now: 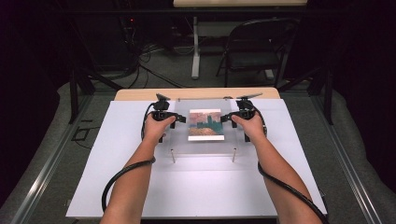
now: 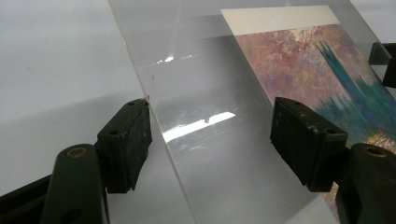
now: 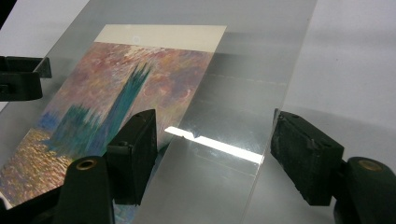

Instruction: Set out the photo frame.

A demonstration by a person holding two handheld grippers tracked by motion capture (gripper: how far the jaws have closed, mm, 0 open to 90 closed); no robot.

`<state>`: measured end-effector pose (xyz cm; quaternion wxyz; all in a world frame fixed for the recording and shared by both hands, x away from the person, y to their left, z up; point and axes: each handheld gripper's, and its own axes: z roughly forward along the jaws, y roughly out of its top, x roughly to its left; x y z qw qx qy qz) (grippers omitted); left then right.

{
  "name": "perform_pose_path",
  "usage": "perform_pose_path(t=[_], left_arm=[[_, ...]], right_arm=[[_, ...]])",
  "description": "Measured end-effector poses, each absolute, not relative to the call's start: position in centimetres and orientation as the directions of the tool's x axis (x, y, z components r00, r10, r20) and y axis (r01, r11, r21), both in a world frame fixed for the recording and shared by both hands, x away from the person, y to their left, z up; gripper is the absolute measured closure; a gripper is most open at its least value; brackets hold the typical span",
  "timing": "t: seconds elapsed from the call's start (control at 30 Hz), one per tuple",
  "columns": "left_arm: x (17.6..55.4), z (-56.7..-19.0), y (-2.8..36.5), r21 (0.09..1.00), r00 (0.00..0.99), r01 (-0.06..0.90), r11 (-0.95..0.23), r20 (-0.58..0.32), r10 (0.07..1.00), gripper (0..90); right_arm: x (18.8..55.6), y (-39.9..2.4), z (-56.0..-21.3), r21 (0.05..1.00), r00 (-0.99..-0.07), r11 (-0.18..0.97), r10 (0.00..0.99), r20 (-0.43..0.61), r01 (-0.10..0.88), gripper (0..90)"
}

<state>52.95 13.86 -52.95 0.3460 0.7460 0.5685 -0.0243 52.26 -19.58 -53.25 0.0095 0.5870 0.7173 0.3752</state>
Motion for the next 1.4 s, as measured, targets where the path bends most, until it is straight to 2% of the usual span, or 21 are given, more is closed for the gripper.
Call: perform_pose_path(t=[0.27,0.87,1.4], left_arm=[[52.9,-53.1,14.3,0.492,0.331,0.867,-0.075,-0.457,0.825,35.2],[52.7,-52.1,14.4,0.512,0.350,0.855,-0.087,-0.444,0.825,37.6],[51.2,-48.5,14.9,0.574,0.405,0.810,-0.117,-0.404,0.820,48.9]], right_arm=[[52.2,-19.8,-53.3,0.556,-0.320,0.032,0.844,0.429,0.831,33.3],[51.9,-20.1,-52.6,0.579,-0.343,0.039,0.837,0.427,0.814,36.5],[50.0,-19.7,-48.8,0.641,-0.415,0.132,0.854,0.314,0.756,39.3]])
